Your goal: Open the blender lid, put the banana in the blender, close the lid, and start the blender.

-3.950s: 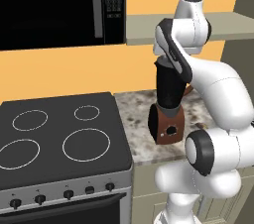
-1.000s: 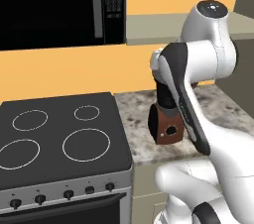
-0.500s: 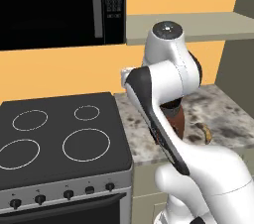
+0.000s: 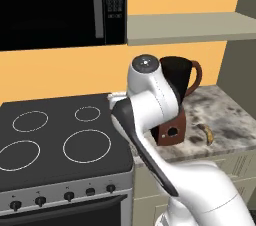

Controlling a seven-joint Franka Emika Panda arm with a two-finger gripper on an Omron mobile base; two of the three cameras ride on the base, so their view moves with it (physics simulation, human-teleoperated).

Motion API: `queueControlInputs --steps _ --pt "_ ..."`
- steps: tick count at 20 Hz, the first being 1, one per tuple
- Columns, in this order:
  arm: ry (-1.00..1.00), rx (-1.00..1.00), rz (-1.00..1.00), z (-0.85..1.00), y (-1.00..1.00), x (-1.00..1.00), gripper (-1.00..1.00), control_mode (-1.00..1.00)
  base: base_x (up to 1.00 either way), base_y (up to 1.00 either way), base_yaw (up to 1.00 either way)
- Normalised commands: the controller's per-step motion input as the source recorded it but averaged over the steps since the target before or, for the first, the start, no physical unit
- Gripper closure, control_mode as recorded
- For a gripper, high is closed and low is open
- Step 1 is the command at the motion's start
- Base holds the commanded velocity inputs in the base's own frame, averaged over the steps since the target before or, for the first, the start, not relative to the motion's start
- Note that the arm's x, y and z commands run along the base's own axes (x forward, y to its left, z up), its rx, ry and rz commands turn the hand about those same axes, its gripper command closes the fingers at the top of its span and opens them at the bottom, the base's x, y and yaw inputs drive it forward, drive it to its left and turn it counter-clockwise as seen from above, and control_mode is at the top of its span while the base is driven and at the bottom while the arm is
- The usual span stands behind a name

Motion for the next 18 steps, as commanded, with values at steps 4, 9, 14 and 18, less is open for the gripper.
queueControlInputs --steps 4,9,14,18 --pt "0.05 -0.05 -0.05 -0.67 0.20 0.39 1.00 -1.00 0.00 0.00 0.00" --pt "0.13 -0.03 -0.04 -0.74 0.10 0.43 1.00 -1.00 0.00 0.00 0.00" --pt "0.24 0.00 -0.04 -0.50 0.15 0.54 1.00 -1.00 0.00 0.00 0.00" --pt "0.18 0.00 -0.03 -0.47 0.15 0.51 1.00 -1.00 0.00 0.00 0.00"
